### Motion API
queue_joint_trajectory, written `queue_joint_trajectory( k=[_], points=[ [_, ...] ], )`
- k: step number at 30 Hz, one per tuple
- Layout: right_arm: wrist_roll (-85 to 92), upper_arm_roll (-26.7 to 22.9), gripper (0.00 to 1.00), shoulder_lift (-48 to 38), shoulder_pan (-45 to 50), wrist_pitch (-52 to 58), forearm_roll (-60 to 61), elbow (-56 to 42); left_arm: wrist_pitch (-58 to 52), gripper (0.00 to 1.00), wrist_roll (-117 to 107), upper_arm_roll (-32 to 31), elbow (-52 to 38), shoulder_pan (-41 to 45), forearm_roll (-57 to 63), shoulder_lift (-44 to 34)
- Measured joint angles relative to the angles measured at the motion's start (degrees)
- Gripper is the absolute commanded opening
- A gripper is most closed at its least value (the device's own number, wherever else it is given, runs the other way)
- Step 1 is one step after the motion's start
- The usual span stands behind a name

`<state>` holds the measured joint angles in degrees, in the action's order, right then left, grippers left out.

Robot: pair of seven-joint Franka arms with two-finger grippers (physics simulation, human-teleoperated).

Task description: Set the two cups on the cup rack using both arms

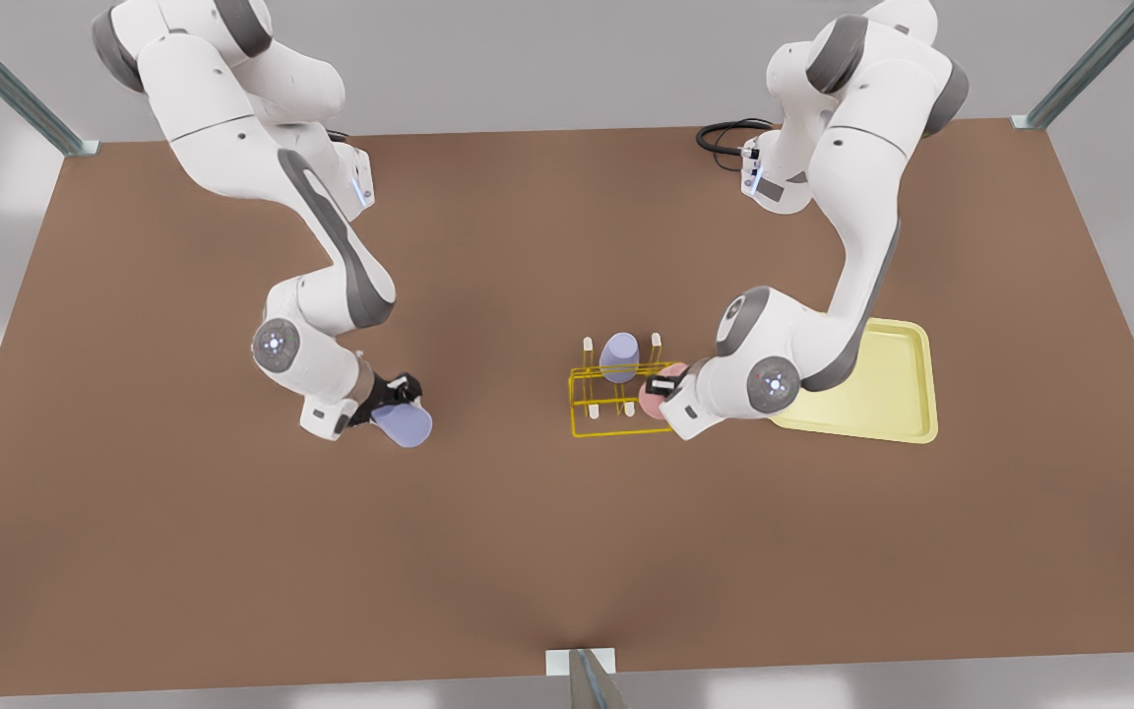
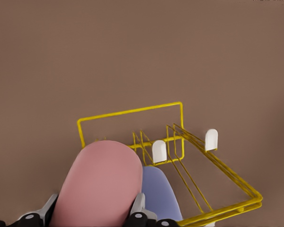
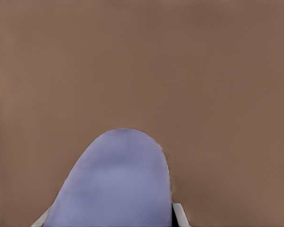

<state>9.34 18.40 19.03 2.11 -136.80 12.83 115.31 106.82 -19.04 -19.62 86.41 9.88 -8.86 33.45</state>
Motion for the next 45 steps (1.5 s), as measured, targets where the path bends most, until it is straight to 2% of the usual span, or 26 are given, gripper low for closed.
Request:
queue_joint_trajectory(
  k=[11,20,27,29,35,37,39,41,45],
  points=[
    [0.0,0.8,0.85,9.9,14.6,-1.9,14.6,-15.6,1.4,1.00,-6.3,0.1,2.3,-0.1,-2.7,-0.8],
    [0.1,0.9,0.85,16.2,18.0,-3.9,18.5,-24.1,0.3,1.00,-11.0,-0.2,2.1,0.8,3.9,-0.8],
    [0.2,0.9,0.85,17.7,19.7,-4.3,18.8,-25.4,-3.2,1.00,-14.9,-0.4,1.8,1.5,6.9,-0.9],
    [0.2,0.9,1.00,18.4,20.1,-4.3,18.8,-26.2,-4.3,1.00,-16.1,-0.4,1.7,1.7,7.7,-0.9],
    [0.2,0.9,1.00,19.1,20.0,-4.2,18.7,-28.4,-7.7,1.00,-20.0,-0.6,0.6,1.8,10.1,-1.2],
    [0.2,0.6,1.00,18.5,17.1,-2.0,18.4,-32.1,-8.4,1.00,-21.2,-0.6,0.0,1.9,10.3,-1.1],
    [0.1,0.1,1.00,18.2,10.2,3.9,15.2,-39.3,-8.9,1.00,-22.3,-0.7,-0.6,1.9,10.2,-1.1],
    [0.2,-1.0,1.00,17.2,4.9,10.9,5.9,-43.4,-9.2,1.00,-23.3,-0.7,-1.6,1.9,9.5,-1.1],
    [1.0,-11.2,1.00,12.7,-3.2,24.5,-14.2,-45.6,-9.7,1.00,-25.2,-0.8,-4.8,1.9,6.9,-1.1]
  ],
)
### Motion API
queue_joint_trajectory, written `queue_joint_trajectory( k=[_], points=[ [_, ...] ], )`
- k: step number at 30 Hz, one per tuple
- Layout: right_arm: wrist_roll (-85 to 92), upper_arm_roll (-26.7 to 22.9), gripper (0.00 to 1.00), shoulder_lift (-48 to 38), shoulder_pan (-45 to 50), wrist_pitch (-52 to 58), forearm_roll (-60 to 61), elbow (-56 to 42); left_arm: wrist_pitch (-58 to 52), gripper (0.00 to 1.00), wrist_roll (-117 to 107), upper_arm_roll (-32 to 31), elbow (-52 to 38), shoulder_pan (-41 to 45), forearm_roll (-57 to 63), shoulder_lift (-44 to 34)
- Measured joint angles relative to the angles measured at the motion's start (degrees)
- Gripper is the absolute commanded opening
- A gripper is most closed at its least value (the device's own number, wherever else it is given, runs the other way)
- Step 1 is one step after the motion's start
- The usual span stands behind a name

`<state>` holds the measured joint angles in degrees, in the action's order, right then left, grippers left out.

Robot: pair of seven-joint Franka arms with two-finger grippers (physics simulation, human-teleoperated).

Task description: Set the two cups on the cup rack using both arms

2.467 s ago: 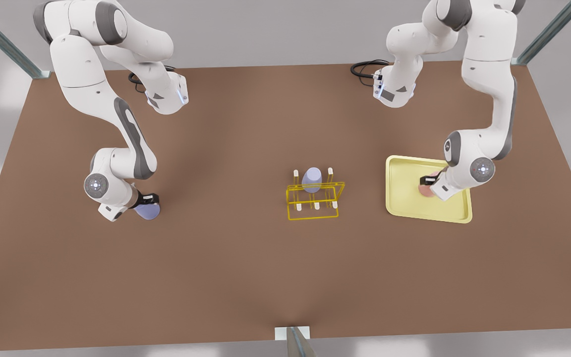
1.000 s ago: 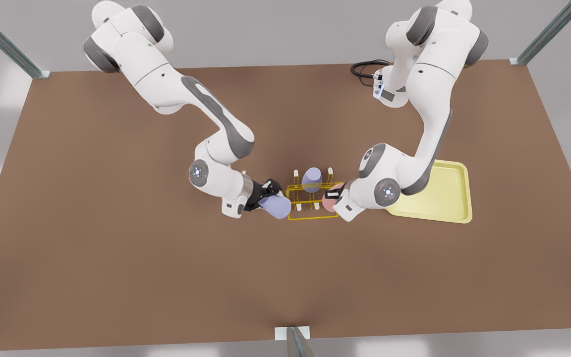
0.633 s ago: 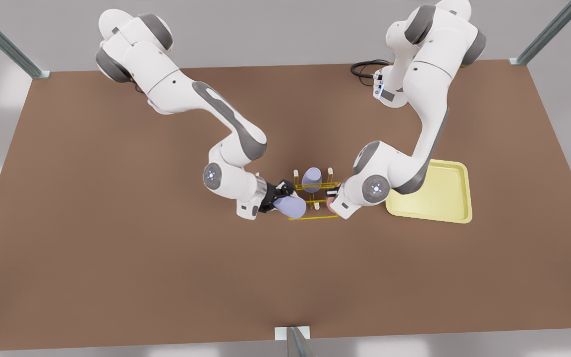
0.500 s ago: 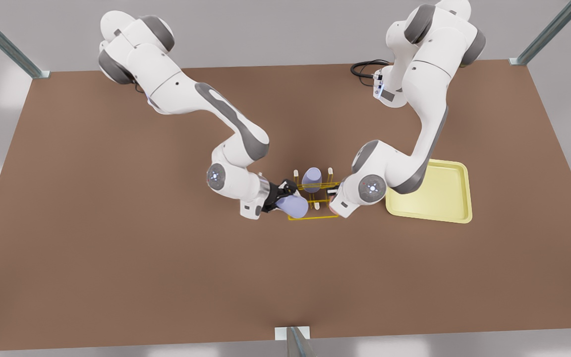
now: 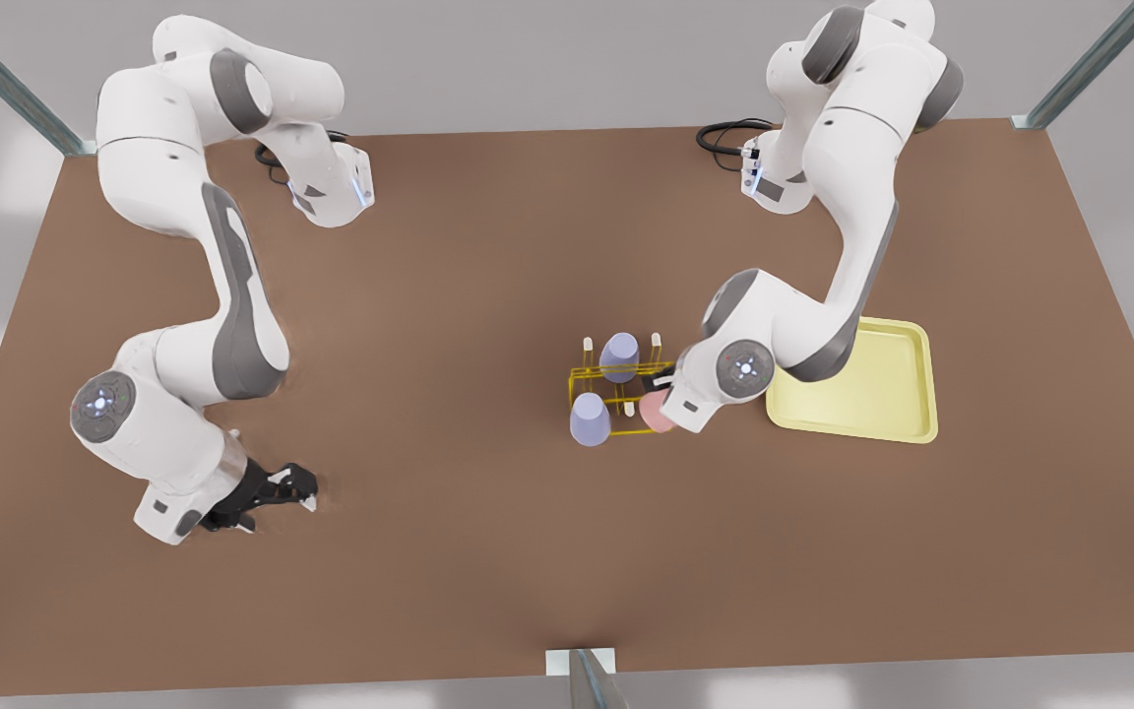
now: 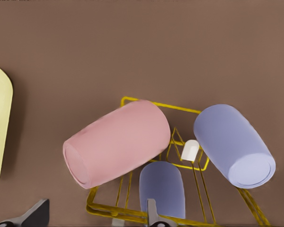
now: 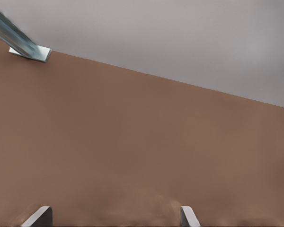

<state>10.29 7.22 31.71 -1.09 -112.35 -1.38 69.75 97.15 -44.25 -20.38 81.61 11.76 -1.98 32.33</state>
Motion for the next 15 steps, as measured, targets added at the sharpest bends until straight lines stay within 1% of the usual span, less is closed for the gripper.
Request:
queue_joint_trajectory(
  k=[1,4,6,7,8,10,12,13,15],
  points=[
    [0.2,-1.3,1.00,-3.1,-0.4,3.4,-2.9,-0.2,-0.1,1.00,-0.5,0.0,-0.7,-0.1,-0.5,0.0],
    [-0.2,-1.4,1.00,-11.6,0.7,14.9,-6.4,-0.5,-1.0,1.00,-1.5,-0.1,-4.9,-0.4,-0.5,-0.1],
    [-0.7,-1.3,1.00,-17.7,2.5,22.0,-6.8,0.3,-5.1,1.00,1.0,0.0,-10.9,-1.7,3.9,-0.4],
    [-1.0,-1.5,1.00,-20.6,3.2,25.0,-6.6,1.9,-7.8,1.00,3.0,-0.1,-13.7,-3.5,6.4,-0.5],
    [-1.4,-1.8,1.00,-24.0,3.6,27.3,-6.3,5.6,-10.4,1.00,5.6,0.1,-14.7,-5.8,9.3,-2.5],
    [-2.0,-3.3,1.00,-27.5,3.9,30.3,-4.8,12.3,-13.0,1.00,11.2,0.5,-8.9,-11.1,13.7,-11.0],
    [-2.5,-3.9,1.00,-29.7,2.8,31.3,-3.8,17.7,-13.2,1.00,15.2,6.4,-3.8,-9.6,13.4,-16.8],
    [-2.7,-4.0,1.00,-30.3,2.1,31.4,-3.5,19.4,-13.4,1.00,16.8,9.0,-3.6,-8.7,12.2,-17.2],
    [-3.2,-4.1,1.00,-30.6,0.6,31.5,-3.1,20.7,-14.1,1.00,19.8,11.1,-5.3,-8.1,10.2,-16.4]
  ],
)
